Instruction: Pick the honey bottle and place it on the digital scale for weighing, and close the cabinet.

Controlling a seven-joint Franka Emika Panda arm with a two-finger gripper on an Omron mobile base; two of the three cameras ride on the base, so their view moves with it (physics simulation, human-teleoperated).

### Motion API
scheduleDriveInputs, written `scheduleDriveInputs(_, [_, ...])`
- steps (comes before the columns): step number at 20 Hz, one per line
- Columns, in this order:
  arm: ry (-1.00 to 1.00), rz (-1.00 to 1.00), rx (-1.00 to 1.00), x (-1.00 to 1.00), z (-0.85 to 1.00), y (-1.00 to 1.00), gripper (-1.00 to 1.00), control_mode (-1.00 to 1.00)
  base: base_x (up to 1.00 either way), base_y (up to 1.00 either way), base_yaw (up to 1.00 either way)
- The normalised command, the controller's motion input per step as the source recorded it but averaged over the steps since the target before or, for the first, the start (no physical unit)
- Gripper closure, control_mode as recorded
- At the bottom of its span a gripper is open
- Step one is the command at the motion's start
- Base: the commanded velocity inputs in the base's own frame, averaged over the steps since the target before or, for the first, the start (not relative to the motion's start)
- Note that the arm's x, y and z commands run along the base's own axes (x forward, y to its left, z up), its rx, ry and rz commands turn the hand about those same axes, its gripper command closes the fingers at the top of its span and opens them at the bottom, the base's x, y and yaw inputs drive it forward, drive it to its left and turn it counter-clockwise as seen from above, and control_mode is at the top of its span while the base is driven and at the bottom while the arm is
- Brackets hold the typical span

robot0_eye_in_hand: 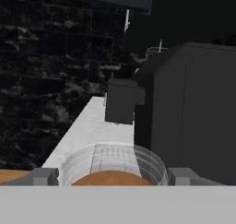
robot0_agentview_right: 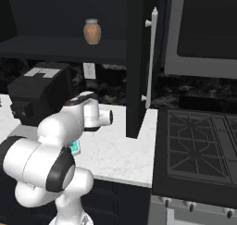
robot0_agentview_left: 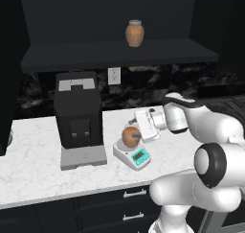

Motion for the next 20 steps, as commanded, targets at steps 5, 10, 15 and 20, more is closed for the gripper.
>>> scheduleDriveInputs(5, [-0.02,0.00,0.04,0.27,-0.27,0.02,1.00,-1.00,0.00,0.00,0.00])
scheduleDriveInputs(10, [-0.01,0.00,0.06,0.07,-0.42,0.15,1.00,-1.00,0.00,0.00,0.00])
scheduleDriveInputs(15, [-0.01,0.00,0.01,0.00,-0.45,0.36,-1.00,-1.00,0.00,0.00,0.00])
scheduleDriveInputs(20, [-0.07,0.00,0.00,-0.31,-0.08,0.02,-1.00,-1.00,0.00,0.00,0.00])
